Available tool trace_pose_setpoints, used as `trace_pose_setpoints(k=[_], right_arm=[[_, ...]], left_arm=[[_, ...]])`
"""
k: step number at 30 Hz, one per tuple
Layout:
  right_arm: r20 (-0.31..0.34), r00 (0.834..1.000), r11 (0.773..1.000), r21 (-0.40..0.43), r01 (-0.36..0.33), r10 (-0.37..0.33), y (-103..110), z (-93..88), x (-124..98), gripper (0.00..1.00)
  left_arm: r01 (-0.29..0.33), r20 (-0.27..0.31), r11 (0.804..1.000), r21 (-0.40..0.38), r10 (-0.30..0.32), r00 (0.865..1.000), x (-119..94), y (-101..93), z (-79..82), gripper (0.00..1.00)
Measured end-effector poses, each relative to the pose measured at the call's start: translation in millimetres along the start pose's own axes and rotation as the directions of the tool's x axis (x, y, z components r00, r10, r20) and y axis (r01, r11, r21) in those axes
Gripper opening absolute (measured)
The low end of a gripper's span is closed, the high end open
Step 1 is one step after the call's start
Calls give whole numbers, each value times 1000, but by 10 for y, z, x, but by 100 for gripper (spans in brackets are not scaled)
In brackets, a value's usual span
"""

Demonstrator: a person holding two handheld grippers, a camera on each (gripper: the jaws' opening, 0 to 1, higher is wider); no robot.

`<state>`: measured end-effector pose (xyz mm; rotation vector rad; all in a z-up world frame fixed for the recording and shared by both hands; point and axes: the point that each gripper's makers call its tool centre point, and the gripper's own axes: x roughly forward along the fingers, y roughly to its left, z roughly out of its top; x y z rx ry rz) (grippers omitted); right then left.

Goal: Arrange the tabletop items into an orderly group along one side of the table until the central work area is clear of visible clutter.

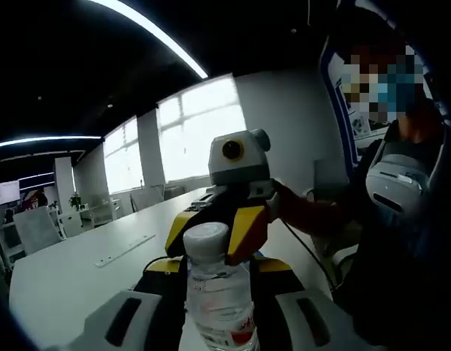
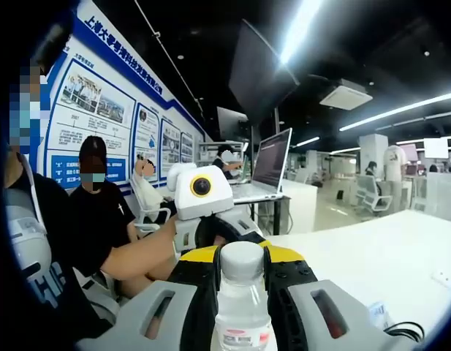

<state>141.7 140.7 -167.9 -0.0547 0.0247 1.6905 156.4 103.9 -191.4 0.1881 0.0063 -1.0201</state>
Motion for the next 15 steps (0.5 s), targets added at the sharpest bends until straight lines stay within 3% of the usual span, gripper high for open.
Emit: trace_pose_setpoints(k=[7, 10, 12, 14, 15], right_arm=[[1, 1000, 1000, 3, 10, -10, 4, -1, -5, 21], [-3, 1000, 1000, 0, 10, -10, 12, -1, -7, 21], [-5, 1000, 1000, 0, 13, -13, 7, -2, -11, 21], [-4, 1000, 1000, 1, 11, -11, 7, -1, -9, 21], [-5, 1000, 1000, 1, 12, -12, 3, -1, -5, 21]], left_arm=[[-7, 29, 999, -39, 8, 1000, -12, -11, -13, 32], [-5, 23, 1000, -20, 6, 1000, -26, -45, -42, 34], [6, -65, 999, 42, -3, 998, -64, -55, -207, 40], [4, -126, 999, 44, 1, 992, -62, -71, -339, 43], [-7, -128, 999, 50, 13, 992, -49, -53, -357, 43]])
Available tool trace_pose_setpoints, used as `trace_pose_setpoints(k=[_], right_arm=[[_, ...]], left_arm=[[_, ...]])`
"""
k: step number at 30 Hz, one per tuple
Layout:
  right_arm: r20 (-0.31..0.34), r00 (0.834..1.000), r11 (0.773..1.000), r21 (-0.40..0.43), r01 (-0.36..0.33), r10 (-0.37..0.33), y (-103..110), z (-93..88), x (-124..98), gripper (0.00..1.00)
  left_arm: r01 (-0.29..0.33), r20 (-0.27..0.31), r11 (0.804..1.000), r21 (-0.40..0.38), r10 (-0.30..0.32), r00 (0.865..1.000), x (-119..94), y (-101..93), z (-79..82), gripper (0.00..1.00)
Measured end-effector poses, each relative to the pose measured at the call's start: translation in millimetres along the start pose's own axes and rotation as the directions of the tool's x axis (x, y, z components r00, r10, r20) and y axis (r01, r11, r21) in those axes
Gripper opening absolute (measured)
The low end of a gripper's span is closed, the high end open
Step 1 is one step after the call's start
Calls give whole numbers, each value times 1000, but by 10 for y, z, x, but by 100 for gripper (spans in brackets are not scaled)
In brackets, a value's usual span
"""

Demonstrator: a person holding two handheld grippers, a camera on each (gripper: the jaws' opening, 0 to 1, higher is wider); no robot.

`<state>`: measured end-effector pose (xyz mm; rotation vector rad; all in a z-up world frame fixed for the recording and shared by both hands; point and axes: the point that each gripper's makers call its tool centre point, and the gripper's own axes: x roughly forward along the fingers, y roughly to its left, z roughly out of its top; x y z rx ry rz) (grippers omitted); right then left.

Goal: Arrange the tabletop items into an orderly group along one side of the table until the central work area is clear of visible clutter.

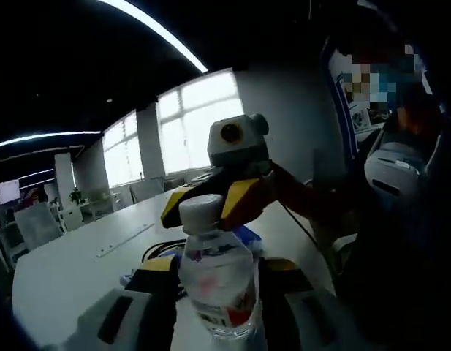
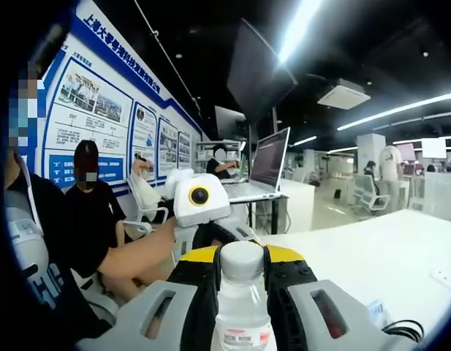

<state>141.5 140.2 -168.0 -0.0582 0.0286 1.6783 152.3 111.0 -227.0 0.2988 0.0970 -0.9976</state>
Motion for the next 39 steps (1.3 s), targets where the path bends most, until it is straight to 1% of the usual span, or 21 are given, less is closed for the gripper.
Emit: trace_pose_setpoints(k=[2, 4, 7, 13, 19, 23, 27, 33, 35, 36, 37, 39], right_arm=[[0, 1000, 1000, 1, 0, 0, -3, 0, 5, 21], [0, 1000, 1000, 3, -1, 1, -9, 1, 8, 21], [0, 1000, 1000, 4, -3, 3, -10, 0, 5, 21], [2, 1000, 1000, 15, -11, 11, -28, -1, 15, 21], [-1, 1000, 1000, 12, -12, 12, -43, 1, 16, 21], [-5, 1000, 1000, 8, -11, 11, -31, -1, 15, 21], [-6, 1000, 1000, -1, -12, 12, -15, -2, 11, 21], [0, 1000, 1000, 4, -7, 7, -10, -6, 5, 22], [-8, 1000, 1000, 10, 4, -4, -26, -24, 5, 25], [-29, 1000, 1000, -7, 12, -12, -37, -69, 13, 26], [-39, 999, 1000, -12, 5, -6, -25, -95, 19, 25], [-39, 999, 1000, -5, 2, -2, -12, -116, 29, 24]], left_arm=[[-6, 11, 1000, -23, 6, 1000, 15, 21, -27, 42], [0, 35, 998, -55, 2, 999, 8, 43, -39, 41], [9, 43, 997, -71, -6, 999, 15, 62, -54, 41], [17, 45, 997, -73, -14, 999, 41, 64, -93, 41], [19, 71, 996, -90, -13, 997, 48, 54, -106, 41], [15, 69, 995, -103, -8, 998, 44, 46, -112, 40], [14, 65, 995, -99, -7, 998, 42, 36, -111, 40], [10, 72, 994, -105, -2, 997, 38, 28, -112, 40], [8, 74, 994, -106, 0, 997, 35, 28, -113, 40], [8, 75, 994, -106, 0, 997, 35, 28, -112, 40], [8, 75, 994, -107, 0, 997, 35, 28, -112, 40], [8, 75, 994, -105, -1, 997, 33, 27, -112, 40]])
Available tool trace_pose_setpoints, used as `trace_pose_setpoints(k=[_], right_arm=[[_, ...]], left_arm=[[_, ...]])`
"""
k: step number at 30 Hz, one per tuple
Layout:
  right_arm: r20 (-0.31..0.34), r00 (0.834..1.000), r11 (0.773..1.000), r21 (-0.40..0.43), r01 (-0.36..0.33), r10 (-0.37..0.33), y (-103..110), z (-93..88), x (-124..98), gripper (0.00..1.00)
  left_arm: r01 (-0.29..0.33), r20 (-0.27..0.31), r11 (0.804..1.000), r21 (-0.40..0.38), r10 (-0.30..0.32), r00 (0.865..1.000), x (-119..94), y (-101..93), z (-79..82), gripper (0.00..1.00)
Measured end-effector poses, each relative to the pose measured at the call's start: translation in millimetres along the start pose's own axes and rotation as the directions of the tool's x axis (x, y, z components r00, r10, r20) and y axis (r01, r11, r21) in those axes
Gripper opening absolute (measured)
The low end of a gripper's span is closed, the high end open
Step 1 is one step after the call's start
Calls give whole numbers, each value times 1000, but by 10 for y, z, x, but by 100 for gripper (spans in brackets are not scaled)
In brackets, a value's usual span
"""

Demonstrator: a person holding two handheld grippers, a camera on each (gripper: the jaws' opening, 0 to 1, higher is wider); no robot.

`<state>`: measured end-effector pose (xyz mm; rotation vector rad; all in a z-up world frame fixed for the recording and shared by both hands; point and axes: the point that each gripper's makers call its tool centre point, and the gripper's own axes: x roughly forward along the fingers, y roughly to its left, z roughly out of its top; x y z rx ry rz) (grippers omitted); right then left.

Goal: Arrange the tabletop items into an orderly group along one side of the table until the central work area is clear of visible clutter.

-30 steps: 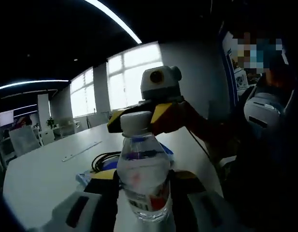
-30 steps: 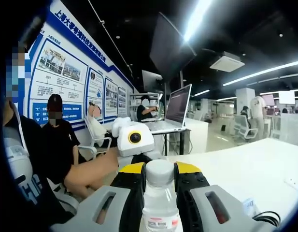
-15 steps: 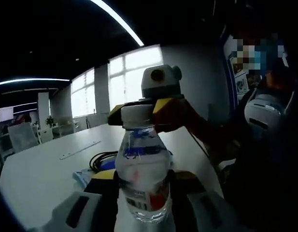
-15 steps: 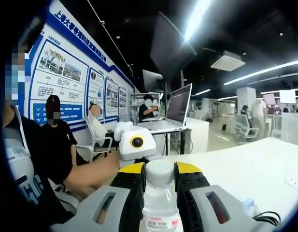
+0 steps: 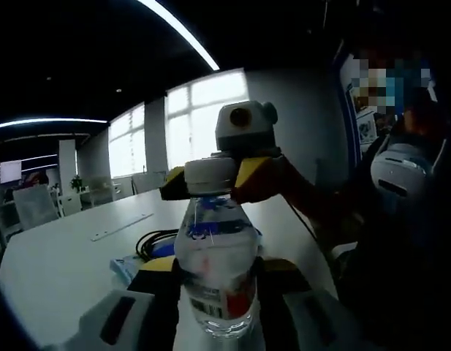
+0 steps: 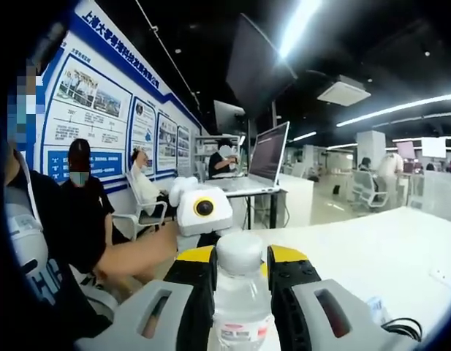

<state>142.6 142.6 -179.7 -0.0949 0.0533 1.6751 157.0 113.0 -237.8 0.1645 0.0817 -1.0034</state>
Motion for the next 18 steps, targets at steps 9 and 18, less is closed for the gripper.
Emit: trace_pose_setpoints(k=[9, 18], right_arm=[[5, 1000, 1000, 1, -5, 5, 9, 6, 24, 22], [7, 1000, 1000, -3, -4, 4, -12, 27, 55, 21]], left_arm=[[0, -1, 1000, -5, 0, 1000, -8, 13, -2, 40], [1, -26, 1000, 9, -1, 1000, -38, 61, -8, 40]])
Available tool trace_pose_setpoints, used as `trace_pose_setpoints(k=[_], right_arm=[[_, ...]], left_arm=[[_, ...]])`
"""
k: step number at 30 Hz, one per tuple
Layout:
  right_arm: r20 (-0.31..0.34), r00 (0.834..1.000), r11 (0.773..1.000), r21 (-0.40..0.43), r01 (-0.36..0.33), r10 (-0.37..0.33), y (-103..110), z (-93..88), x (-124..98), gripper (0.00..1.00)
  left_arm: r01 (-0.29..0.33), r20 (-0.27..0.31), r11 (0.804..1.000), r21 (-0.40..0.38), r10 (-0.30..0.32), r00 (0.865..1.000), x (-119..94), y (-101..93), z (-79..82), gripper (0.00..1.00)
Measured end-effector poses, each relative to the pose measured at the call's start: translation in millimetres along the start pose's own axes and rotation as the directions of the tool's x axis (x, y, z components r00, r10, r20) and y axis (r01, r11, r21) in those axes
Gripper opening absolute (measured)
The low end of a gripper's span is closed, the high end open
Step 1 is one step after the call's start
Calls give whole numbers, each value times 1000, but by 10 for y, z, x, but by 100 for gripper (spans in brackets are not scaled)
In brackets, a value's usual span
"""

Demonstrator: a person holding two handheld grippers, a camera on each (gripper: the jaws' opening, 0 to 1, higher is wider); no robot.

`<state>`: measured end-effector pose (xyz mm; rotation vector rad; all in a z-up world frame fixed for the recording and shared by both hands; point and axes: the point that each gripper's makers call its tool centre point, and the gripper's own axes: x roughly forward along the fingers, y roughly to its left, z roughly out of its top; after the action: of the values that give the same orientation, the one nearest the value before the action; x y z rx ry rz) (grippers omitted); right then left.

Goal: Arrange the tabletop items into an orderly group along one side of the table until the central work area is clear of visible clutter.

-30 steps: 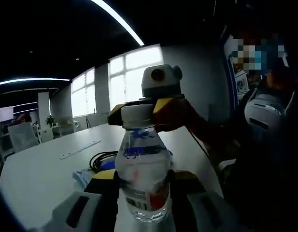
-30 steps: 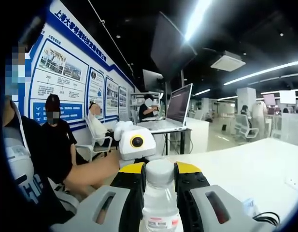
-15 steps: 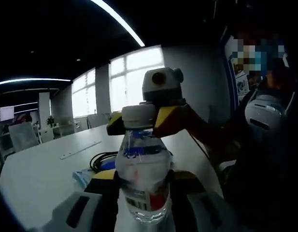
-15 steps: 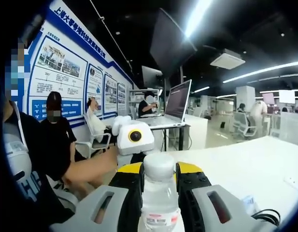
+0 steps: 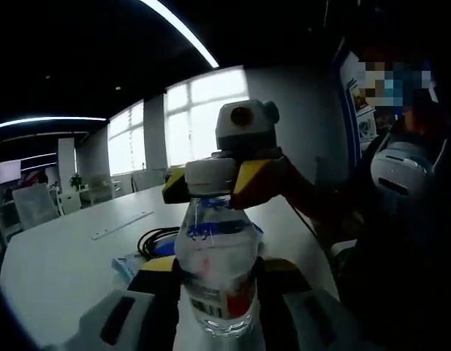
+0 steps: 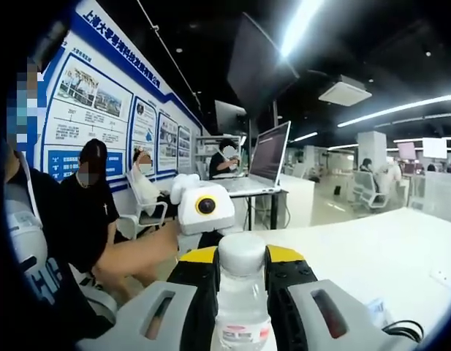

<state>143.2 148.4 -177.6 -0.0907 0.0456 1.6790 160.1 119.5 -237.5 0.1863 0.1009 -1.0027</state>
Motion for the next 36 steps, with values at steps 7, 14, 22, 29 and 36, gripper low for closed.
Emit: trace_pose_setpoints(k=[7, 14, 22, 29, 36], right_arm=[[38, 999, 1000, -14, 8, -7, -87, 222, 46, 21], [18, 1000, 997, -74, 5, -4, -158, 385, 128, 21], [14, 1000, 997, -80, -22, 23, -303, 503, 227, 21], [39, 998, 997, -60, -51, 54, -461, 582, 316, 20], [22, 998, 996, -76, -56, 58, -648, 579, 446, 20]], left_arm=[[-1, 50, 1000, -2, 1, 999, -63, 98, 160, 40], [-22, 34, 999, 44, 21, 999, -109, 250, 299, 40], [-42, 25, 998, 47, 41, 999, -163, 454, 367, 40], [-66, 38, 998, 11, 66, 997, -203, 639, 397, 40], [-105, 9, 994, -11, 105, 994, -180, 873, 352, 40]])
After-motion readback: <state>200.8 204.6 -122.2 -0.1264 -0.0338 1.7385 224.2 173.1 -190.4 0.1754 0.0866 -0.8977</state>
